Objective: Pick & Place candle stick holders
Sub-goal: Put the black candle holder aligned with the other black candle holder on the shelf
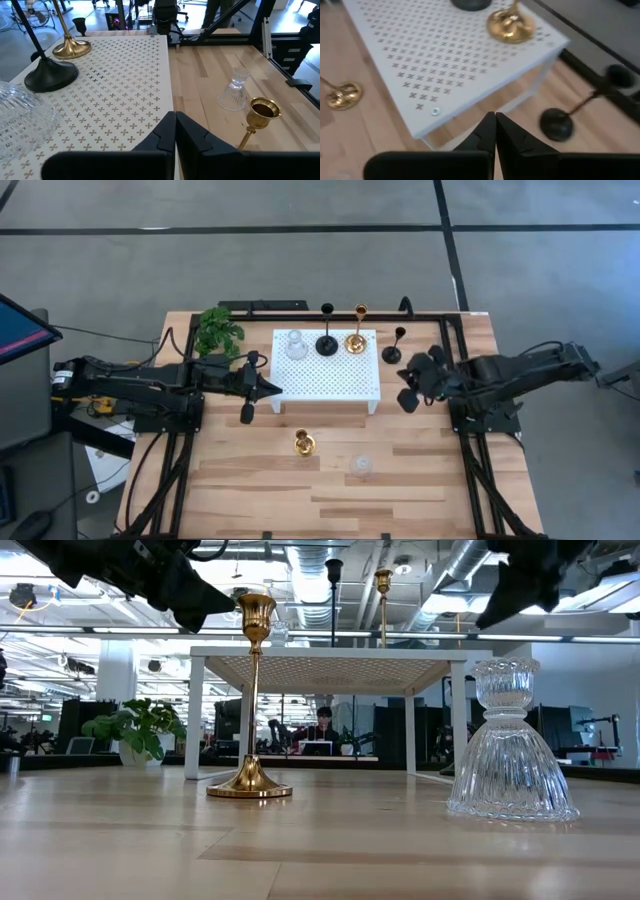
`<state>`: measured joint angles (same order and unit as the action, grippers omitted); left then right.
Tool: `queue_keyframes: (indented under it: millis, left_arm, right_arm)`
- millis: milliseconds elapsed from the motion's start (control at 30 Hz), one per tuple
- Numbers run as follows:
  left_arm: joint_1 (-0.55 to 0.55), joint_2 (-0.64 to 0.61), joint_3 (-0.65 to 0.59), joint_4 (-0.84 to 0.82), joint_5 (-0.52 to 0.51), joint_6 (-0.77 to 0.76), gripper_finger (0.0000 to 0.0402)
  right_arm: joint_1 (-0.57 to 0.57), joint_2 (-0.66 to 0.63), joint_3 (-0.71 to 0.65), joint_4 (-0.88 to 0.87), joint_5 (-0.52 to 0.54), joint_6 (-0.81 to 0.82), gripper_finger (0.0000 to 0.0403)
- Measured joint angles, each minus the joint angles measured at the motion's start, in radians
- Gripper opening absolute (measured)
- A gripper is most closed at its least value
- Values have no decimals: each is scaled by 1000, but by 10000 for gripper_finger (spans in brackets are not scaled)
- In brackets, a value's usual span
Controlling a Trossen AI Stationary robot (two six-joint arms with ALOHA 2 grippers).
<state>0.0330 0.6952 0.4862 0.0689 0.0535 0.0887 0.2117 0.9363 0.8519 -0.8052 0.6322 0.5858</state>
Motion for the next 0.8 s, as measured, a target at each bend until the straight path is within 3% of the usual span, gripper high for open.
queue_keyframes:
  millis: [133,400,800]
  left_arm:
    - [0,0,0,0,0,0,10]
    - [0,0,0,0,0,0,10]
    - [0,0,0,0,0,0,10]
  right_arm:
    - [26,-10,-102,155,-8,3,0]
    - [88,1,-183,219,-23,133,0]
    - [132,20,-351,232,277,382,0]
